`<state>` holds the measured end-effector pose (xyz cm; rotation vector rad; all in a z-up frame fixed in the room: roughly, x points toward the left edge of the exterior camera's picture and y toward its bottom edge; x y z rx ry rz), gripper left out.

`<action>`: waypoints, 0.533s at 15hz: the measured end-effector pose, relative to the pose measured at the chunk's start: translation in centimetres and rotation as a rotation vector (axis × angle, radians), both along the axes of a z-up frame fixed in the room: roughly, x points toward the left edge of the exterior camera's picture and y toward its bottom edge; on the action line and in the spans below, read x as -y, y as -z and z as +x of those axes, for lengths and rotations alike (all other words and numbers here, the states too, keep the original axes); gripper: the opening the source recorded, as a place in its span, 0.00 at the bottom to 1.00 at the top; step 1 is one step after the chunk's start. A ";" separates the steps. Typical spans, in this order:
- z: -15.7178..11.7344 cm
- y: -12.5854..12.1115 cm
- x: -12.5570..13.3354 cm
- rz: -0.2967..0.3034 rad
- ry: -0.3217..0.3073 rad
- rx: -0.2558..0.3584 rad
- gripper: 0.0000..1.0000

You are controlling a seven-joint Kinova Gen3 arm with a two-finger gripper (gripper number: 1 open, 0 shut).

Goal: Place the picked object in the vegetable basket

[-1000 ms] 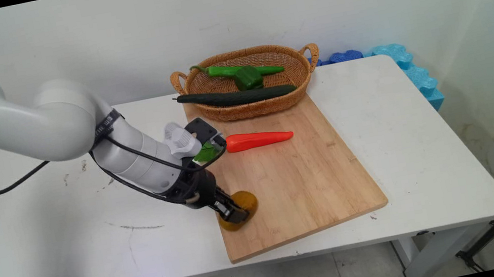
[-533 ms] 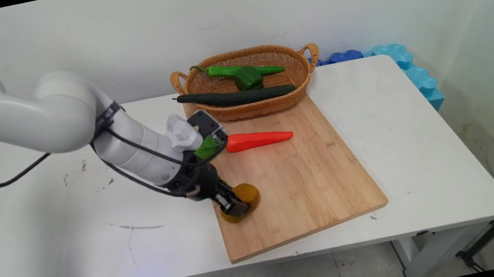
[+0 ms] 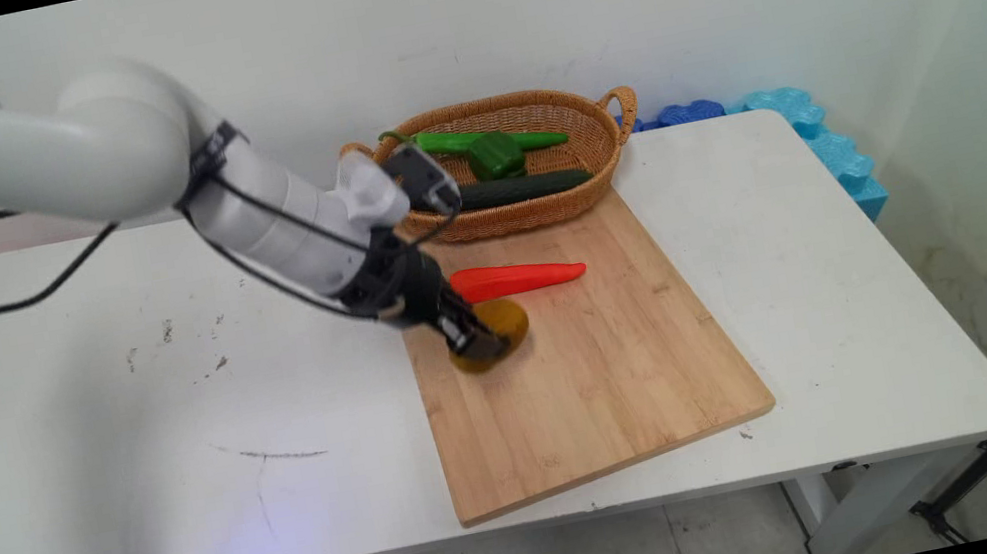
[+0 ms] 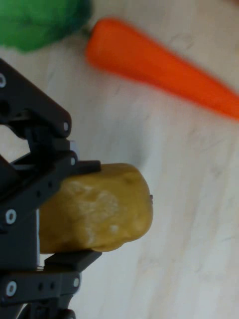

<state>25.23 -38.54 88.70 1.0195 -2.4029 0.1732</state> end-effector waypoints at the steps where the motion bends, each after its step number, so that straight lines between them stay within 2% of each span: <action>1: 0.1 -0.7 0.8 -0.017 0.009 0.003 0.00; 8: 1.7 -4.3 6.5 -0.130 0.054 0.044 0.00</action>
